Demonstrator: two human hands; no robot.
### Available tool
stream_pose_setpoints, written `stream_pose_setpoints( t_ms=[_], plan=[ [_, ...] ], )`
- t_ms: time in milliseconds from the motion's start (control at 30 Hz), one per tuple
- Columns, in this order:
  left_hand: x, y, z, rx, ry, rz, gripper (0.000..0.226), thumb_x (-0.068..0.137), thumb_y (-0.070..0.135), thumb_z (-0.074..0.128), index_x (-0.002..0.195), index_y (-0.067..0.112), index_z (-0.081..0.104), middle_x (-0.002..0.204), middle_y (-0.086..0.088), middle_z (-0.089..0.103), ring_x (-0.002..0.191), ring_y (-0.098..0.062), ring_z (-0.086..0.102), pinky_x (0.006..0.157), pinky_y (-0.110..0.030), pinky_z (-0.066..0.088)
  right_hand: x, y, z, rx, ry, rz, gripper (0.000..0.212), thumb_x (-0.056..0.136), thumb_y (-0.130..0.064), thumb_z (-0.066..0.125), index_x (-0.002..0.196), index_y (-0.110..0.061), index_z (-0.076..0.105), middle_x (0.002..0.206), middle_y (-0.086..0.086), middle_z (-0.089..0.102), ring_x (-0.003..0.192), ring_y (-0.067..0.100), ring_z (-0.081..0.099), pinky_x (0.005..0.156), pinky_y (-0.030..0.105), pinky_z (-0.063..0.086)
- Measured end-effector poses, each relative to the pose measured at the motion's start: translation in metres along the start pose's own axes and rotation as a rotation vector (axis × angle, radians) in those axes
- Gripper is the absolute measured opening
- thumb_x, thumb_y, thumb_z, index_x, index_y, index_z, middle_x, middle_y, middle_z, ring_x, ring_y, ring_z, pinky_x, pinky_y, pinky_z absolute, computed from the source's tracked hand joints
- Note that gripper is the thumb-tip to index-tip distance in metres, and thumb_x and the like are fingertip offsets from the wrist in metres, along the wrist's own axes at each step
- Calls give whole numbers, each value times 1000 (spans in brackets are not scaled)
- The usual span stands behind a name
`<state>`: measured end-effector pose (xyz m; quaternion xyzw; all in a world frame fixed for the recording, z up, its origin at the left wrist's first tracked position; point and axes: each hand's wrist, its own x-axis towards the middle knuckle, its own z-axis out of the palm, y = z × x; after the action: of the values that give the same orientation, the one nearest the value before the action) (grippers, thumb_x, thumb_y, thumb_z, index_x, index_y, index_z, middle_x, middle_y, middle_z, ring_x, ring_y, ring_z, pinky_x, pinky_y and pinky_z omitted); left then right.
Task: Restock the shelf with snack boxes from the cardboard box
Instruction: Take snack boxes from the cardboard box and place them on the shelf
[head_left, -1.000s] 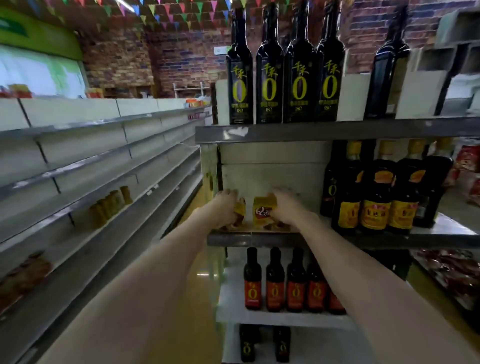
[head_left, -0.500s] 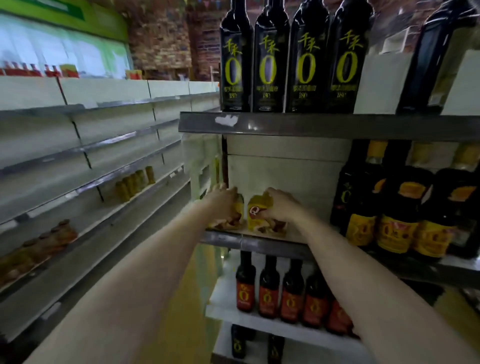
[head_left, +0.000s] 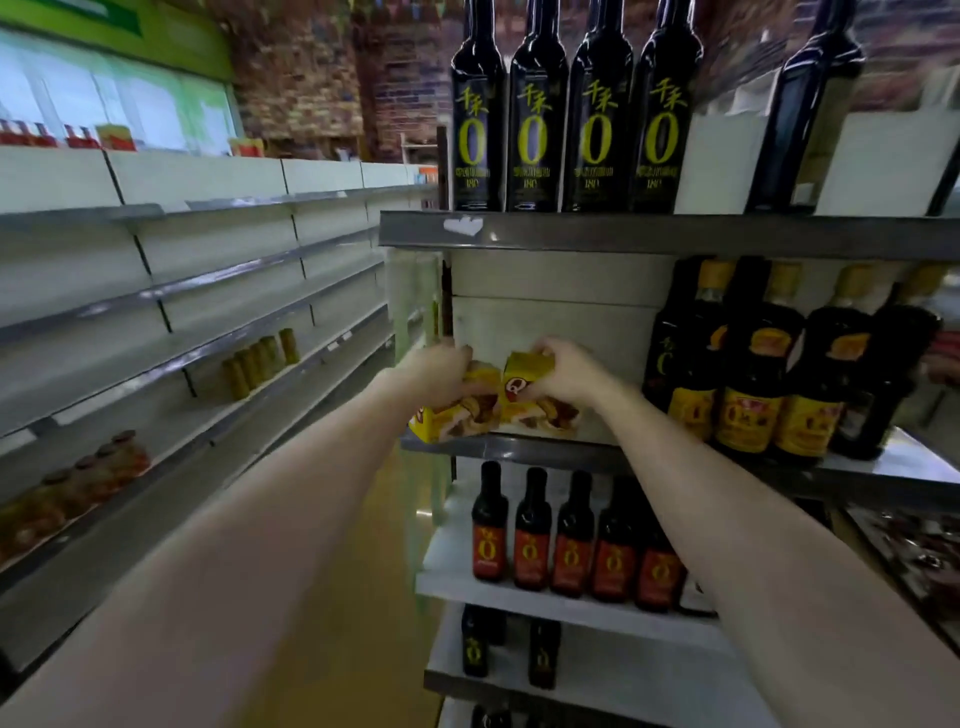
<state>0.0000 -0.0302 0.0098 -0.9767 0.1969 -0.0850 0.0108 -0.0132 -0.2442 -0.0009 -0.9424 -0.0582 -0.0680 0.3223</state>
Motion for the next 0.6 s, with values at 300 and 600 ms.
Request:
stream_pose_setpoints(
  t_ms=[300, 600],
  plan=[
    [-121, -62, 20, -299, -114, -141, 60, 87, 71, 49, 108, 16, 60, 104, -6, 65, 90, -24, 62, 79, -37, 53, -73, -63, 57, 11, -155, 32, 84, 68, -44, 88, 138, -15, 52, 131, 3, 57, 114, 23, 56, 94, 32, 46],
    [-253, -111, 74, -496, -137, -310, 54, 78, 72, 62, 117, 36, 70, 106, 7, 66, 98, -14, 63, 90, -33, 53, -130, -102, 161, 26, -332, 6, 67, 81, -60, 71, 120, -12, 44, 104, 6, 64, 82, 18, 63, 65, 32, 46]
  ],
)
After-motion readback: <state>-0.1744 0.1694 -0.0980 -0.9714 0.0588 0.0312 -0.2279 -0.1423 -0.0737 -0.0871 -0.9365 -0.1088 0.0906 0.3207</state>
